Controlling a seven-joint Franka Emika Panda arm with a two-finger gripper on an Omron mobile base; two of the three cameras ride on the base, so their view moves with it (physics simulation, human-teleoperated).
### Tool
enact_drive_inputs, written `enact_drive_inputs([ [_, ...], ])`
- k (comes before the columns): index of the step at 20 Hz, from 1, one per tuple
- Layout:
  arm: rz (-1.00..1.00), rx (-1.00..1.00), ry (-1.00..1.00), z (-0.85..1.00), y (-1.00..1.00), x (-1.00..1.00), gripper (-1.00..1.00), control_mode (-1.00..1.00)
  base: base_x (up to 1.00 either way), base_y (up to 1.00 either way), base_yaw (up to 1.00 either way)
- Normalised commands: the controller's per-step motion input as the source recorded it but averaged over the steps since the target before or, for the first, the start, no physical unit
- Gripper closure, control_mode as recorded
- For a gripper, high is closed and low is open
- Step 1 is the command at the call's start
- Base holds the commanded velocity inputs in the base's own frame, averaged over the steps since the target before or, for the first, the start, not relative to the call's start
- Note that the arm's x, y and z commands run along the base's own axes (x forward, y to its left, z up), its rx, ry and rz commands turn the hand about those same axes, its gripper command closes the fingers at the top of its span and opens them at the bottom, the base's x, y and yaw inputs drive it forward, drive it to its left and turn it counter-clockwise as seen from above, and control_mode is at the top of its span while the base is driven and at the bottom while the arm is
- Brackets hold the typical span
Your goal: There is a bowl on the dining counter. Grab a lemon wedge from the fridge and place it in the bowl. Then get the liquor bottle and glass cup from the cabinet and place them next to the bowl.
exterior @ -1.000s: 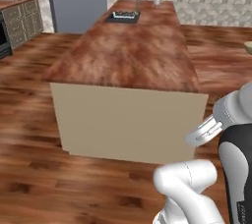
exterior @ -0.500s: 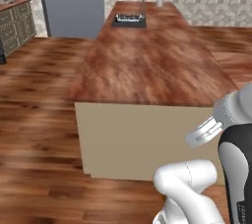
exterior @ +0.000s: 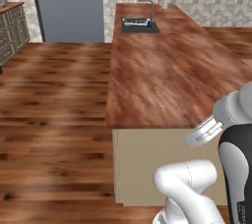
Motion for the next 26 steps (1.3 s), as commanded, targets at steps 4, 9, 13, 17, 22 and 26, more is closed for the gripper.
enact_drive_inputs([
  [4,0.00,0.00,0.00,0.00,0.00,0.00,-1.00,1.00,1.00,1.00,-0.19],
  [9,0.00,0.00,0.00,0.00,0.00,0.00,-1.00,1.00,0.97,1.00,-0.16],
  [13,0.00,0.00,0.00,0.00,0.00,0.00,-1.00,1.00,0.80,1.00,-0.10],
  [17,0.00,0.00,0.00,0.00,0.00,0.00,-1.00,1.00,0.93,1.00,-0.13],
  [22,0.00,0.00,0.00,0.00,0.00,0.00,-1.00,1.00,1.00,1.00,-0.18],
  [26,0.00,0.00,0.00,0.00,0.00,0.00,-1.00,1.00,0.93,1.00,-0.16],
])
